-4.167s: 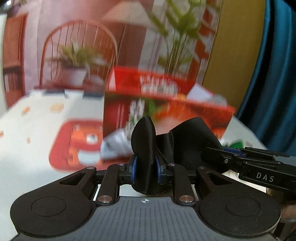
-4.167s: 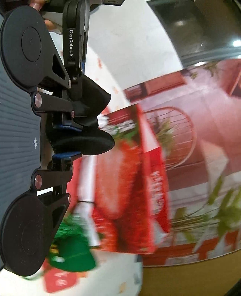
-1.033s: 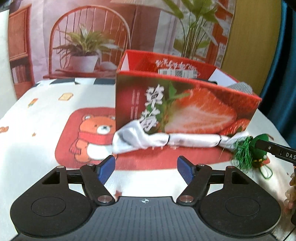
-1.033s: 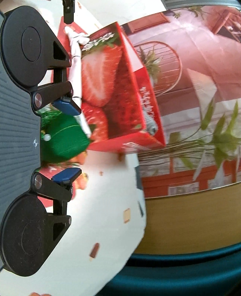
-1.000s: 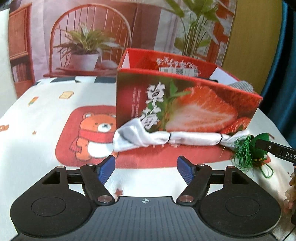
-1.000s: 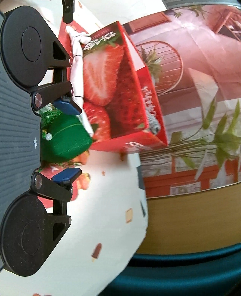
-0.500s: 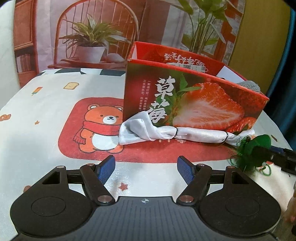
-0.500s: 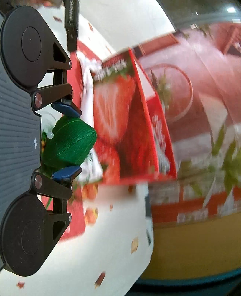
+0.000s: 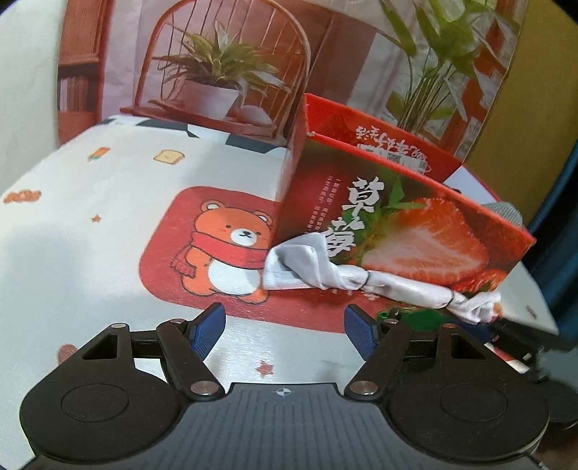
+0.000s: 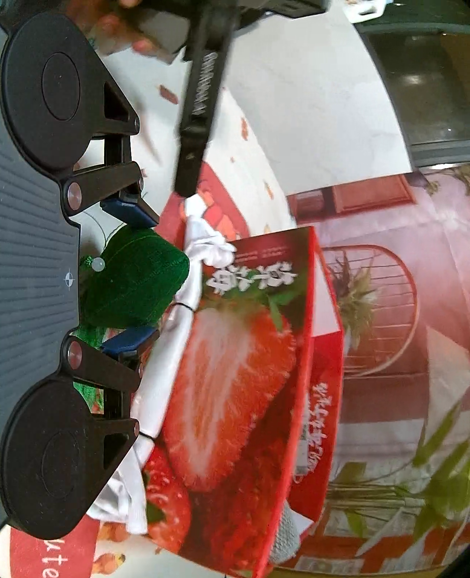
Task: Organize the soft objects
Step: 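Close the left gripper on the green sachet while the right gripper holds it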
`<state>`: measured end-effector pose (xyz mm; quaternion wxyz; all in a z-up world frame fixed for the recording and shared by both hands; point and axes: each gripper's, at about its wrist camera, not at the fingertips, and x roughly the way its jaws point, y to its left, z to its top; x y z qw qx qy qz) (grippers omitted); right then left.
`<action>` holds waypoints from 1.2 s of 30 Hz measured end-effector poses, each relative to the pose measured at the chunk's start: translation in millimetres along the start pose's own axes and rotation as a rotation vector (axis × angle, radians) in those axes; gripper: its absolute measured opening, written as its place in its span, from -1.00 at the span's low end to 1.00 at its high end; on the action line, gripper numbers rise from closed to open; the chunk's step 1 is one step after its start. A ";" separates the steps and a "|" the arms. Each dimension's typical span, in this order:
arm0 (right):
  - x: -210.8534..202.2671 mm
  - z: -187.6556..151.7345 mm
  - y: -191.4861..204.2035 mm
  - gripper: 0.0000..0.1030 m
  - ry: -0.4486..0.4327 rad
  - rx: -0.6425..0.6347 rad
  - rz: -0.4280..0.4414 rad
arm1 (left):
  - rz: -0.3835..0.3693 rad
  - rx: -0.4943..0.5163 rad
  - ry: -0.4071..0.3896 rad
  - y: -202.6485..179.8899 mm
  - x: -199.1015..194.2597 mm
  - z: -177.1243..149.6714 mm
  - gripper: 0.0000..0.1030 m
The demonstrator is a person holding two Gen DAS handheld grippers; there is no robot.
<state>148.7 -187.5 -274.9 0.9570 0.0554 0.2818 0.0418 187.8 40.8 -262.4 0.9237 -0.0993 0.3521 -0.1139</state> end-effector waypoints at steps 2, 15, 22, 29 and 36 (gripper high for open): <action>1.4 -6.3 -2.9 0.13 0.019 0.019 0.000 | -0.031 -0.008 0.005 -2.2 1.3 0.0 0.42; -3.5 -31.7 -6.1 0.23 0.028 0.054 0.004 | -0.205 -0.034 0.076 -36.2 19.9 1.9 0.42; -5.5 -34.7 -4.2 0.21 0.016 0.039 0.013 | -0.284 0.008 0.146 -62.1 34.1 -14.5 0.14; -6.1 -37.3 4.0 0.18 0.013 -0.011 0.019 | -0.268 -0.020 0.168 -57.5 45.1 -21.5 -0.03; -4.3 -35.0 -2.3 0.18 0.026 0.028 0.037 | -0.283 -0.046 0.187 -44.6 54.1 -25.3 0.24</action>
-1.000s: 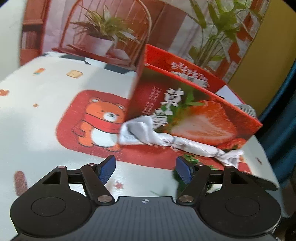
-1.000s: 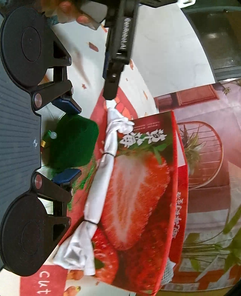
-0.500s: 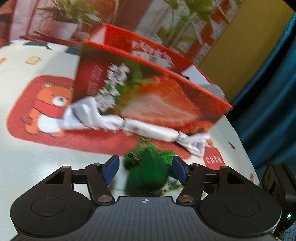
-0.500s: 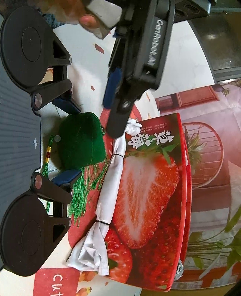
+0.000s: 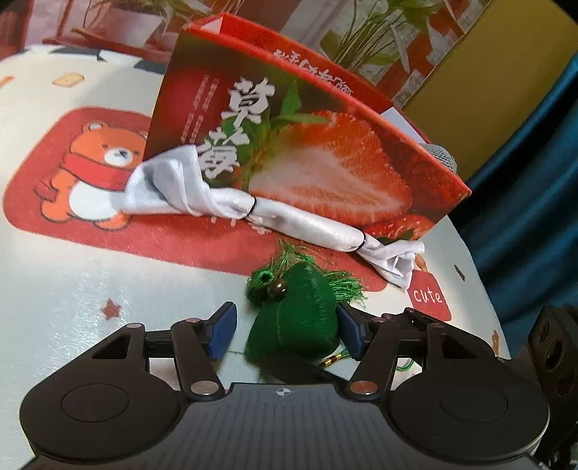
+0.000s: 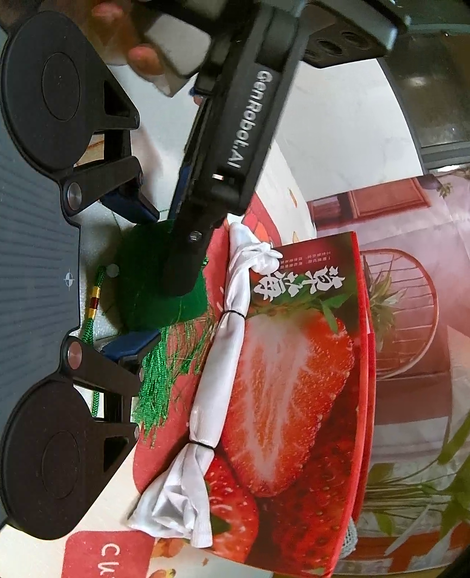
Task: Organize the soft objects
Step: 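Close the left gripper on the green sachet while the right gripper holds it, then lift the green sachet and carry it over the red box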
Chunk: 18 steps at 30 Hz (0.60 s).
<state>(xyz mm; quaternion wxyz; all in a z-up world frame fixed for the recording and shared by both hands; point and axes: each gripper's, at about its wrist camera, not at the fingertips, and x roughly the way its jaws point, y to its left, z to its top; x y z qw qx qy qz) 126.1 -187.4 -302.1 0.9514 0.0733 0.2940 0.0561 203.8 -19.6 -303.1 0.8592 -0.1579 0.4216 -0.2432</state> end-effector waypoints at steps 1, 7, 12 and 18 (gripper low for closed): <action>0.7 0.3 -1.2 0.18 0.002 0.006 0.001 | -0.015 -0.018 0.001 1.9 0.2 0.3 0.15; -3.1 2.9 3.1 0.13 -0.016 -0.011 -0.033 | -0.024 0.051 -0.020 -14.7 -8.1 3.6 -0.04; -16.9 14.6 5.6 0.13 -0.077 -0.012 -0.039 | -0.043 0.082 -0.081 -26.9 -27.6 16.0 -0.04; -39.6 51.8 11.1 0.13 -0.172 -0.061 -0.044 | -0.060 0.114 -0.182 -49.3 -58.7 47.2 -0.04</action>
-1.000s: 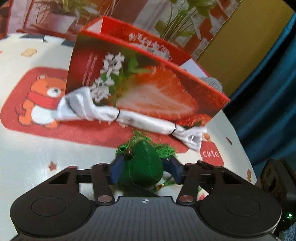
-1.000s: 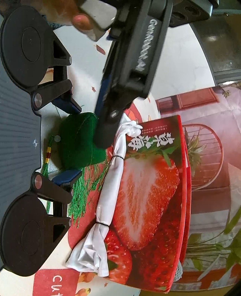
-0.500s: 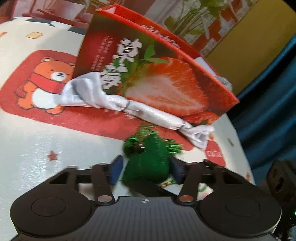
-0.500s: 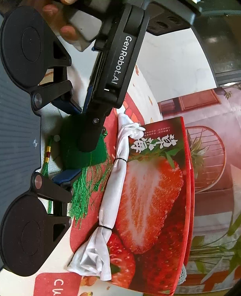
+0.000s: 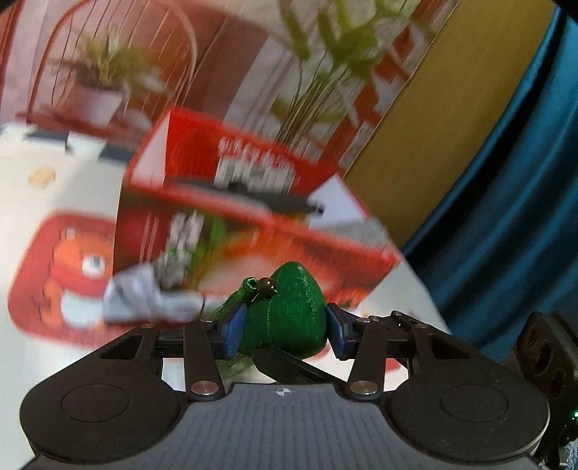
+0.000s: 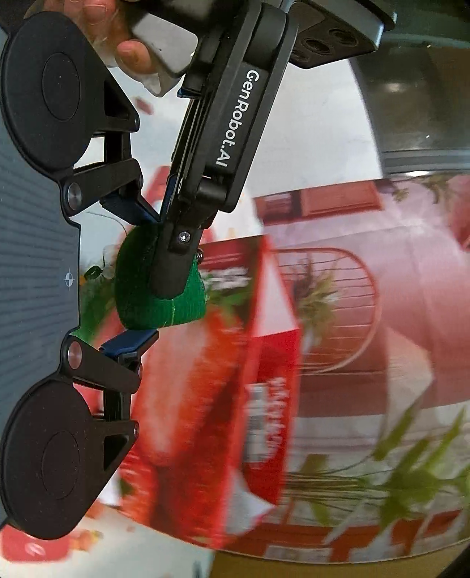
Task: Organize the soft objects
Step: 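Lift the green sachet and carry it over the red box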
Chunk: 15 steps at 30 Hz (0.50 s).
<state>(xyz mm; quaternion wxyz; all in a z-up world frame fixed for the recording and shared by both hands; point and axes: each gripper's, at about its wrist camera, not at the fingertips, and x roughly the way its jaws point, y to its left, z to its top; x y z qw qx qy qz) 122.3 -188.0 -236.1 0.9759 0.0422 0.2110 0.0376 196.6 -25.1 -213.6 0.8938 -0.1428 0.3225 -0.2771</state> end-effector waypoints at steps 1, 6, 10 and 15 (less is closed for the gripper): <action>-1.9 8.7 0.3 0.13 -0.017 -0.006 0.001 | -0.001 0.013 -0.021 -4.6 -4.5 8.1 -0.04; -14.8 61.3 -0.2 0.14 -0.103 -0.068 0.007 | -0.007 0.068 -0.132 -24.5 -27.2 44.3 -0.03; -17.1 100.9 -1.2 0.14 -0.136 -0.141 0.013 | -0.013 0.075 -0.191 -31.1 -35.7 68.5 -0.02; -13.7 143.0 -4.2 0.14 -0.183 -0.213 0.008 | 0.000 0.132 -0.275 -44.7 -43.6 98.2 -0.02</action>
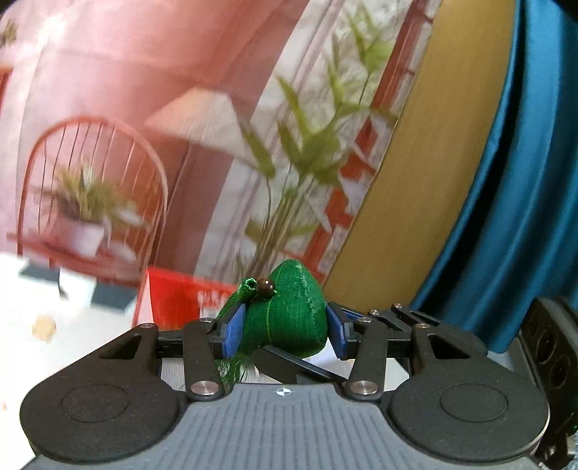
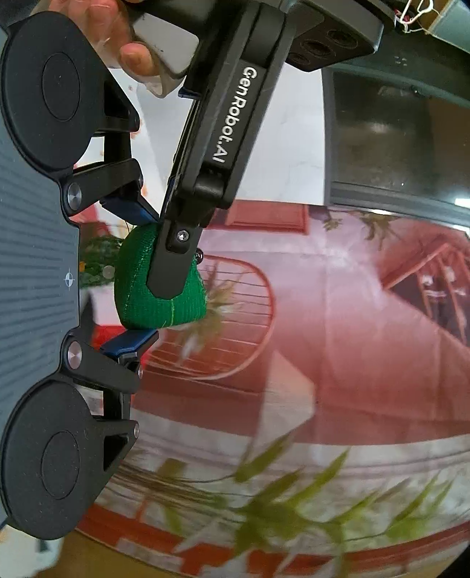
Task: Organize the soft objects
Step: 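Lift the green sachet and carry it over the red box, then drop the green sachet into the red box by opening both grippers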
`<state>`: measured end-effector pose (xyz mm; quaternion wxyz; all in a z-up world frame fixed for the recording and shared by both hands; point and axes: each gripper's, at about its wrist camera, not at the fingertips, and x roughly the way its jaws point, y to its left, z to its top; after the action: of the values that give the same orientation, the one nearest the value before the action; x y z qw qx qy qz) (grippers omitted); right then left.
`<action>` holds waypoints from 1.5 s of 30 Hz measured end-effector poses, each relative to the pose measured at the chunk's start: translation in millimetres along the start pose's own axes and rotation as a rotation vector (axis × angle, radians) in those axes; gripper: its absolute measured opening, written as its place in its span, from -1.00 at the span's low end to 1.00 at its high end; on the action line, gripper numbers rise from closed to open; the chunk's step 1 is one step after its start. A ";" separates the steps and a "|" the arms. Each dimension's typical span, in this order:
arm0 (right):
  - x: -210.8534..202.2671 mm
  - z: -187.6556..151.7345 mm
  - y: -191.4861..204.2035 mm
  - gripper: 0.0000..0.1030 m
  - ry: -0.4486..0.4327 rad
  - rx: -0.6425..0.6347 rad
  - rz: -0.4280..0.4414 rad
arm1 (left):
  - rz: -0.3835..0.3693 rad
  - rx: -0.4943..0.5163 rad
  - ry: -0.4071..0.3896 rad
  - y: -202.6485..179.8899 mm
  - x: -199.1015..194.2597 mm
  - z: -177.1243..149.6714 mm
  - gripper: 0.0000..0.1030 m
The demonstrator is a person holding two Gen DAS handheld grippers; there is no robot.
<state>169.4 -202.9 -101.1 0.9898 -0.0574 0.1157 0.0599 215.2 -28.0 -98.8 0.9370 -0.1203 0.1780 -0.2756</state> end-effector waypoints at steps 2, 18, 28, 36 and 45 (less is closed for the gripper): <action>5.1 14.5 -3.6 0.14 -0.019 -0.025 -0.012 | -0.003 0.012 -0.029 -2.2 4.1 12.3 -0.02; 50.3 33.0 -45.4 0.15 -0.087 -0.118 -0.078 | 0.021 0.106 -0.033 3.2 56.5 29.4 0.00; 72.4 -26.9 -60.9 0.15 0.052 -0.045 -0.063 | 0.026 0.099 0.113 20.1 101.0 -12.4 0.00; 73.6 -63.7 -80.6 0.14 0.089 0.034 -0.107 | 0.005 0.105 0.201 18.8 140.5 -27.9 0.01; 77.2 -99.3 -95.4 0.24 0.177 0.070 -0.212 | 0.088 0.149 0.200 27.7 151.5 -36.1 0.09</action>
<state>234.5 -301.4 -205.9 0.9779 -0.0398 0.1977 -0.0544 332.8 -94.6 -181.0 0.9320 -0.0146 0.2547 -0.2573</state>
